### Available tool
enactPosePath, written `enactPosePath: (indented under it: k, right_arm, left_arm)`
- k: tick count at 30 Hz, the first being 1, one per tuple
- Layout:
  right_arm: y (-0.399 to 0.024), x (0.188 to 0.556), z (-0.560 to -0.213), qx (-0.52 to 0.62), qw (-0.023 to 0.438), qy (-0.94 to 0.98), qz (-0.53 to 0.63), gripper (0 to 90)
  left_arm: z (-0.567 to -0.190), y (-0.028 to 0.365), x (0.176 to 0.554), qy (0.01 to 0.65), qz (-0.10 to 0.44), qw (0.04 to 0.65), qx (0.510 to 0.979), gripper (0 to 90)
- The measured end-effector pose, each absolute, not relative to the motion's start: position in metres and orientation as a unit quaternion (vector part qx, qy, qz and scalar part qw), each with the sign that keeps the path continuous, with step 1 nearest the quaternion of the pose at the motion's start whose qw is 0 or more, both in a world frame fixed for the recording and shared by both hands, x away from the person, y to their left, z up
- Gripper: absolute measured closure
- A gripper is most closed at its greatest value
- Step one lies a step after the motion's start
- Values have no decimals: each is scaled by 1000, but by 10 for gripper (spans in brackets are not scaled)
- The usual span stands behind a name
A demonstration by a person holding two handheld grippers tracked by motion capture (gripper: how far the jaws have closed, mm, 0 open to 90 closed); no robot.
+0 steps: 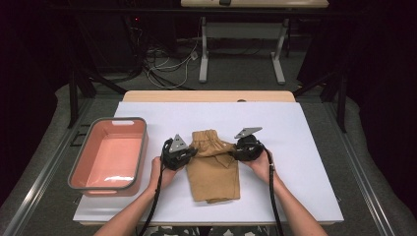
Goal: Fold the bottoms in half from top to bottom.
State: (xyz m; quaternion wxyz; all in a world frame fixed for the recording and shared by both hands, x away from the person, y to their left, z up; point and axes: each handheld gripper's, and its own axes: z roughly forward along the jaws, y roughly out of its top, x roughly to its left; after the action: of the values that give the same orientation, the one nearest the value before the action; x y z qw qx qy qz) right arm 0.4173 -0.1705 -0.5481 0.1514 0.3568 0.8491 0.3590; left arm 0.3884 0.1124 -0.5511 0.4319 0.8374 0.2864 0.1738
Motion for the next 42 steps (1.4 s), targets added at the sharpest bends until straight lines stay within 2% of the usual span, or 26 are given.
enactPosePath:
  k: [2, 7, 12, 14, 19, 24, 26, 27, 31, 34, 39, 42]
  right_arm:
    - [-169, 418, -546, 356, 164, 846, 361, 700]
    - [-167, 427, -538, 350, 201, 835, 373, 705]
    - [-161, 436, -528, 355, 233, 825, 373, 659]
    - [-160, 439, -530, 367, 227, 822, 372, 576]
    - [-168, 436, -541, 391, 177, 824, 370, 399]
    - [-178, 426, -546, 387, 143, 832, 370, 290]
    - [-180, 423, -546, 383, 132, 835, 372, 281]
    - [-180, 422, -546, 377, 133, 839, 370, 303]
    - [-178, 421, -551, 376, 155, 841, 357, 499]
    - [-177, 424, -553, 369, 168, 843, 354, 602]
    - [-174, 428, -555, 370, 194, 834, 361, 683]
    - [-173, 432, -552, 366, 216, 827, 367, 695]
  left_arm:
    - [-550, 112, 388, 283, 182, 435, 835, 859]
    - [-547, 111, 385, 278, 193, 444, 830, 861]
    - [-547, 110, 384, 273, 203, 448, 827, 863]
    - [-548, 110, 383, 273, 202, 447, 828, 863]
    - [-553, 109, 380, 270, 202, 438, 833, 862]
    - [-557, 108, 378, 269, 203, 432, 836, 861]
    - [-558, 108, 378, 269, 205, 432, 836, 861]
    - [-558, 108, 378, 267, 205, 431, 837, 860]
    - [-558, 109, 376, 262, 204, 430, 840, 849]
    - [-559, 110, 375, 256, 201, 427, 844, 833]
    - [-561, 110, 373, 254, 199, 427, 845, 839]
    - [-561, 108, 372, 246, 210, 429, 843, 849]
